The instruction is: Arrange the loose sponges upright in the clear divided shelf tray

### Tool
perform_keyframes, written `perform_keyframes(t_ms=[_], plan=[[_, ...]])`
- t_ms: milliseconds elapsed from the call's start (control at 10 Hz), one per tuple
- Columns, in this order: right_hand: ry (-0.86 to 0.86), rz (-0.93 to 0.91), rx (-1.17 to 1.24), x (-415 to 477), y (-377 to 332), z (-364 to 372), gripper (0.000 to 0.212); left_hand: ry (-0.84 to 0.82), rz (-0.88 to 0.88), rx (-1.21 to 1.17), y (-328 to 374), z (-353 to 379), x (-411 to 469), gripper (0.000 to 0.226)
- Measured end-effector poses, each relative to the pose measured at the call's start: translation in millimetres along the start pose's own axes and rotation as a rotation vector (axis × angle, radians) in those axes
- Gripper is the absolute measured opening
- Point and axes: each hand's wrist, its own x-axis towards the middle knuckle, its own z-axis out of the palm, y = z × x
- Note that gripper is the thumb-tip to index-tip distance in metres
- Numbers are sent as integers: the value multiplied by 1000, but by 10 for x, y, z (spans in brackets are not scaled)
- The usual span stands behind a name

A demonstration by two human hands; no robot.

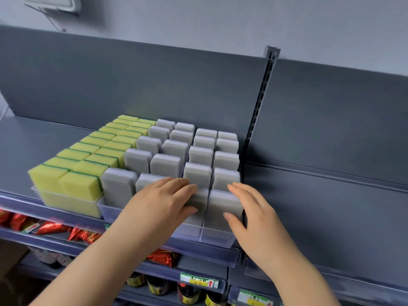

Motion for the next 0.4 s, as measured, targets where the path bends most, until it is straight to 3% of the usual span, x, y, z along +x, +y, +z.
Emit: perform_keyframes(t_ms=[400], plan=[[93,9,-108,-74,-191,84,52,-4,14,33,-34,-66,-95,42]])
